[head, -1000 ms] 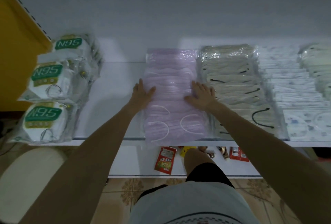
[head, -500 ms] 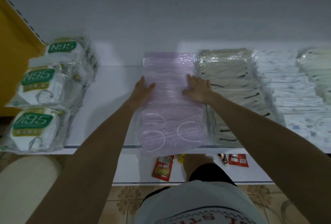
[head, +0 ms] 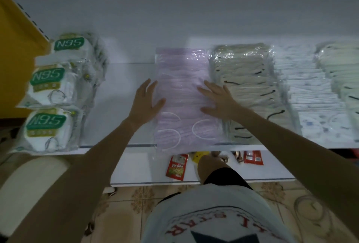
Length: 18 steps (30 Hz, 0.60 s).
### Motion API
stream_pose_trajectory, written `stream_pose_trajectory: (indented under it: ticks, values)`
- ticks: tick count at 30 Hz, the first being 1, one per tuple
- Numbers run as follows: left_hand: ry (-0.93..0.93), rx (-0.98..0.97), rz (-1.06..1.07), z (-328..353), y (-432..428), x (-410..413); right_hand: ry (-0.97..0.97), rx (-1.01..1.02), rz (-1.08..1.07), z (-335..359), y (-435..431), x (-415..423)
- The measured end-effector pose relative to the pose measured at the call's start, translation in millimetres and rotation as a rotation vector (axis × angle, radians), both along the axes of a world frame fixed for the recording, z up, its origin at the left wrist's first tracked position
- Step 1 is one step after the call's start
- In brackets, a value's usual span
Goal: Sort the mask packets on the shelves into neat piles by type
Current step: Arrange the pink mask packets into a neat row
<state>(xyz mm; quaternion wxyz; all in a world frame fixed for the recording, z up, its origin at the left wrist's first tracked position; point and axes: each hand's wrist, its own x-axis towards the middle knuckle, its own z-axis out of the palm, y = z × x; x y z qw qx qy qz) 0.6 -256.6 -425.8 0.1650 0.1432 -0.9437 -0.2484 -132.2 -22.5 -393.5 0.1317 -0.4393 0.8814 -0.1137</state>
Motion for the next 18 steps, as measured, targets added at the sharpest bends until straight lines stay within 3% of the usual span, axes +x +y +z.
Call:
stream_pose_trajectory:
  ticks: [2, 5, 9, 13, 18]
  values:
    - [0.084, -0.213, -0.257, -10.8, 9.2, 26.2, 0.071, 0.093, 0.113, -9.5, 18.8, 23.7]
    - [-0.069, -0.378, -0.457, -23.1, 28.4, 53.8, 0.081, 0.187, 0.180, -21.6, 35.8, 49.2]
    - [-0.315, -0.437, -0.376, -20.8, 43.7, 61.6, 0.097, 0.231, 0.085, -24.0, 36.0, 64.4]
    - [-0.379, -0.417, -0.251, -8.3, 51.2, 55.0, 0.123, 0.239, -0.046, -33.0, 36.0, 72.3]
    - [-0.372, -0.421, -0.291, -14.1, 47.9, 54.1, 0.171, 0.249, -0.067, -38.9, 29.1, 74.7]
